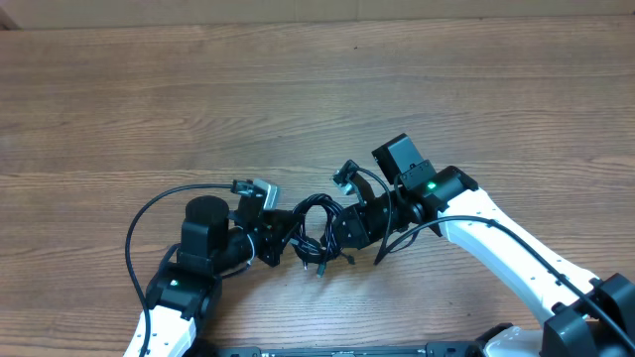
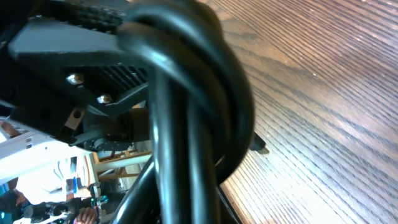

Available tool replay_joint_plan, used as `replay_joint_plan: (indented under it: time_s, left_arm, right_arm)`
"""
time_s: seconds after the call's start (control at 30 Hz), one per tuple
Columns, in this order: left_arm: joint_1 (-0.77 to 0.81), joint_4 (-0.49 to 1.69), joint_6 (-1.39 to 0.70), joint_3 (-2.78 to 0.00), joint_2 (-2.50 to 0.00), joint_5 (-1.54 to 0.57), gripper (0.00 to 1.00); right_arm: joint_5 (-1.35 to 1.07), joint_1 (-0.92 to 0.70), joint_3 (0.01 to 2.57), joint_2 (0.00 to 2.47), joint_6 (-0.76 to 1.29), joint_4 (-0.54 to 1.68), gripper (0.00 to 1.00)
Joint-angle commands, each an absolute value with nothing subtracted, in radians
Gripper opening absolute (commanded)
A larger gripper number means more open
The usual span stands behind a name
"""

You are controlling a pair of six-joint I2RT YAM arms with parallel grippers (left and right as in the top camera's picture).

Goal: Untangle cables

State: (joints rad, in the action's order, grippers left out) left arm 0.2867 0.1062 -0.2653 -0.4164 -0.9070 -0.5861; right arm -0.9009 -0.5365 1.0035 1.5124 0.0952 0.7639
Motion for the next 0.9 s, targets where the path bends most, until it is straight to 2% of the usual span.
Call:
replay_joint_plan:
  time_s: [0.0,0.23,0.37,0.47,0.5,0.63,0.73,0.8,0.87]
  left_arm:
    - [0.279,0.109,-0.440,-0.429,-0.903,-0.460,0.04]
    - [0.279,0.105,-0.675,-0.429,-0.903,-0.392,0.04]
    - [0.281,0.110,-0.669,-0.429,-0.903,-0.407,0.04]
    - [0.281,0.107,-0.564,-0.429,-0.903,-0.479,0.04]
    - [0.281,0.109,-0.501,-0.429,-0.903,-0.501,0.07]
    - [0.282,0.110,-0.327,-0.429,-0.903,-0.554,0.36]
    - [0.281,0.112,-0.279,-0.429,-0.903,-0.551,0.52]
    - [0.281,0.111,-0.227,-0.429,-0.903,-0.551,0.51]
    - [0.281,0.112,-0.199,-0.429,-0.903,-0.551,0.38]
  right_arm:
    - [-0.989,-0.537,1.002,1.507,0.071,0.743,0.04]
    - [-0.989,-0.543,1.002,1.507,0.078,0.742,0.04]
    - [-0.990,-0.543,1.002,1.507,0.077,0.743,0.05]
    - [-0.990,-0.543,1.002,1.507,0.077,0.742,0.04]
    - [-0.990,-0.543,1.002,1.507,0.076,0.742,0.04]
    - [-1.010,-0.543,1.002,1.507,0.075,0.743,0.04]
    - [-1.095,-0.543,1.002,1.507,0.030,0.744,0.04]
    - [-1.130,-0.543,1.002,1.507,0.009,0.744,0.05]
    - [-1.131,-0.543,1.002,1.507,0.009,0.751,0.05]
